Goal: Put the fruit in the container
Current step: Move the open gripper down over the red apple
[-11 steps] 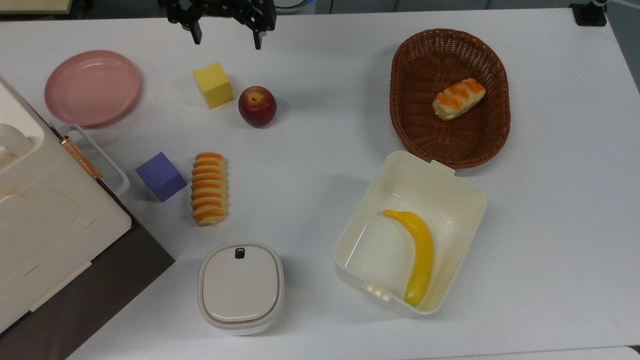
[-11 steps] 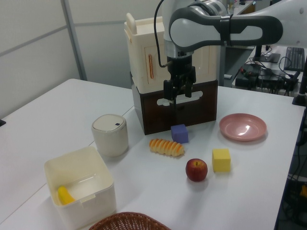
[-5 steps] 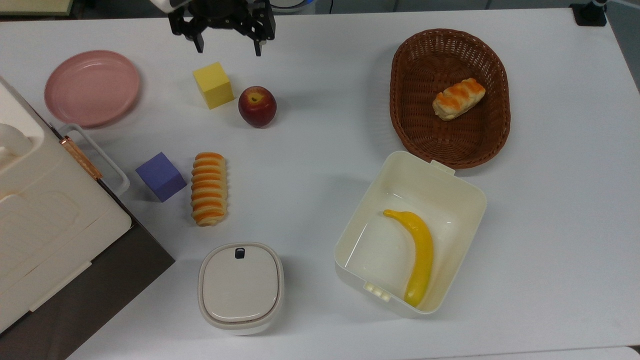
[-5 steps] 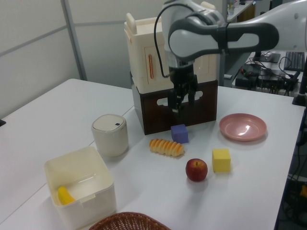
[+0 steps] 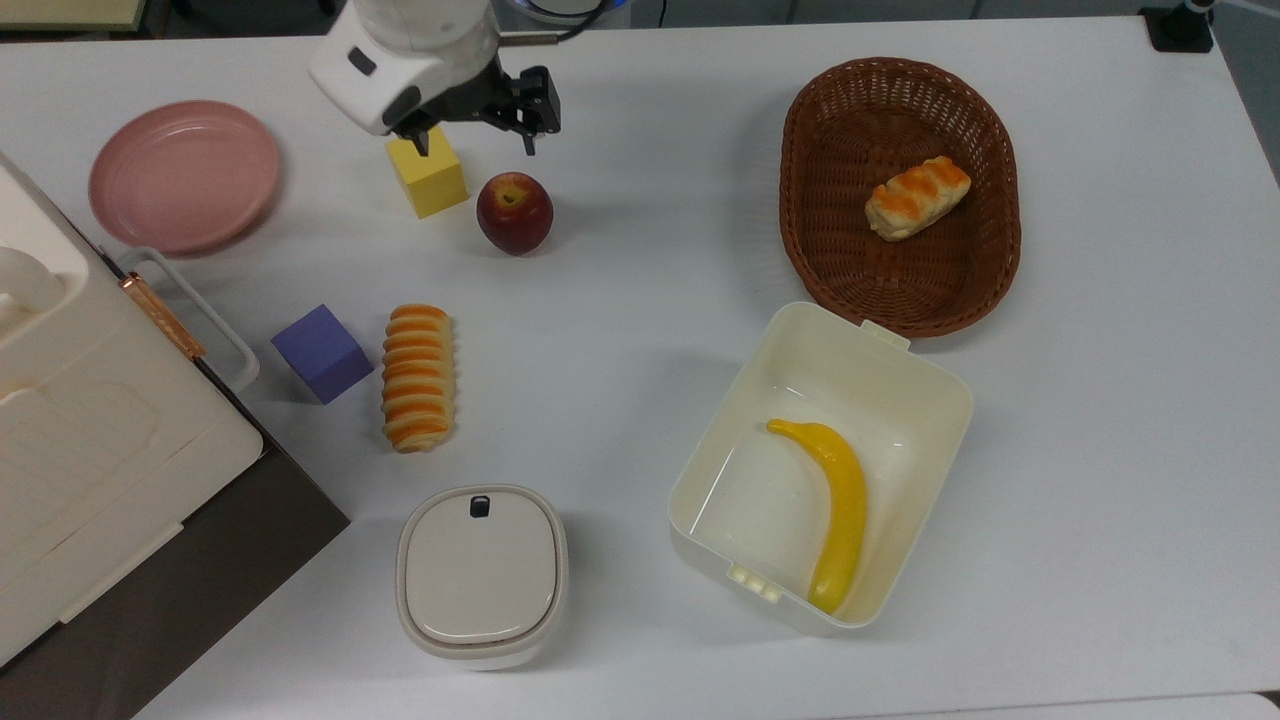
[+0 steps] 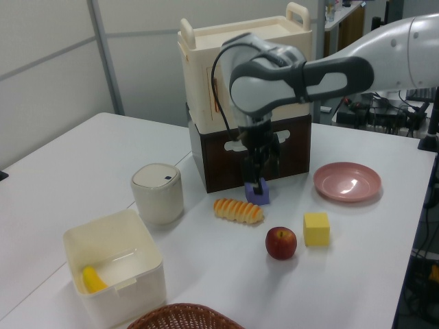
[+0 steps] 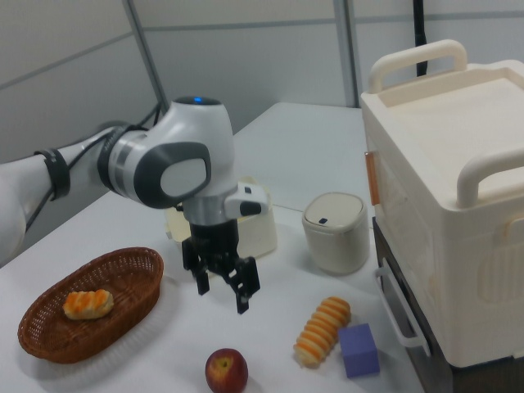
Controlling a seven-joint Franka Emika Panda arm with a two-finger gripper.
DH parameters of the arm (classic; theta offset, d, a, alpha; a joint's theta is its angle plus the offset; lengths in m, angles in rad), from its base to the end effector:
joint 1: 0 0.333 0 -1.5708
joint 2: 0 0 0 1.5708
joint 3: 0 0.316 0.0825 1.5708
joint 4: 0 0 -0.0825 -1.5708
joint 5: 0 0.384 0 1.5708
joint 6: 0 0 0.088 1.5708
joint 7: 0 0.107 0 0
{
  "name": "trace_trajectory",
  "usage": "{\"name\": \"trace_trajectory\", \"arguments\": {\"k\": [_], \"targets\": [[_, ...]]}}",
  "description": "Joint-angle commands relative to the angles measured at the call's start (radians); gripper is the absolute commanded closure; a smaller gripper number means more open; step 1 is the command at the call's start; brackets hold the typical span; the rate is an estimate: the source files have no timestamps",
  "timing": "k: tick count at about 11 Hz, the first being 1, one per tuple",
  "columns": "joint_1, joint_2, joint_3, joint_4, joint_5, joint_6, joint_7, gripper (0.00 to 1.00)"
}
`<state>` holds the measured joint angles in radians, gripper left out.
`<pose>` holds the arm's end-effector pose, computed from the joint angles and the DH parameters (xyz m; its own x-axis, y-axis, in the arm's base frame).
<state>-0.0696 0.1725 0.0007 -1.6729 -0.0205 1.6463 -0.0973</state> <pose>0.5911 -0.0429 0.4832 0.9795 0.0313 -0.1988 0.0320 -0.9995 0.0003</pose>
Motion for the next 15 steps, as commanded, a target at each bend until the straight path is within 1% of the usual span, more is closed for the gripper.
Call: {"name": "trace_trajectory", "arguments": {"k": [1,3,4,7,8,10,15], "targets": [[0.02,-0.016,-0.002,-0.117,-0.019,0.042,-0.019,0.0],[0.019,-0.007,-0.002,-0.184,-0.036,0.122,-0.065,0.0],[0.013,0.014,-0.002,-0.188,-0.038,0.154,-0.067,0.0],[0.019,0.094,-0.002,-0.186,-0.082,0.193,-0.067,0.0],[0.024,0.113,0.004,-0.185,-0.082,0.193,-0.067,0.0],[0.022,0.124,0.031,-0.186,-0.079,0.191,-0.067,0.0],[0.022,0.13,0.041,-0.182,-0.067,0.156,-0.059,0.0]]}}
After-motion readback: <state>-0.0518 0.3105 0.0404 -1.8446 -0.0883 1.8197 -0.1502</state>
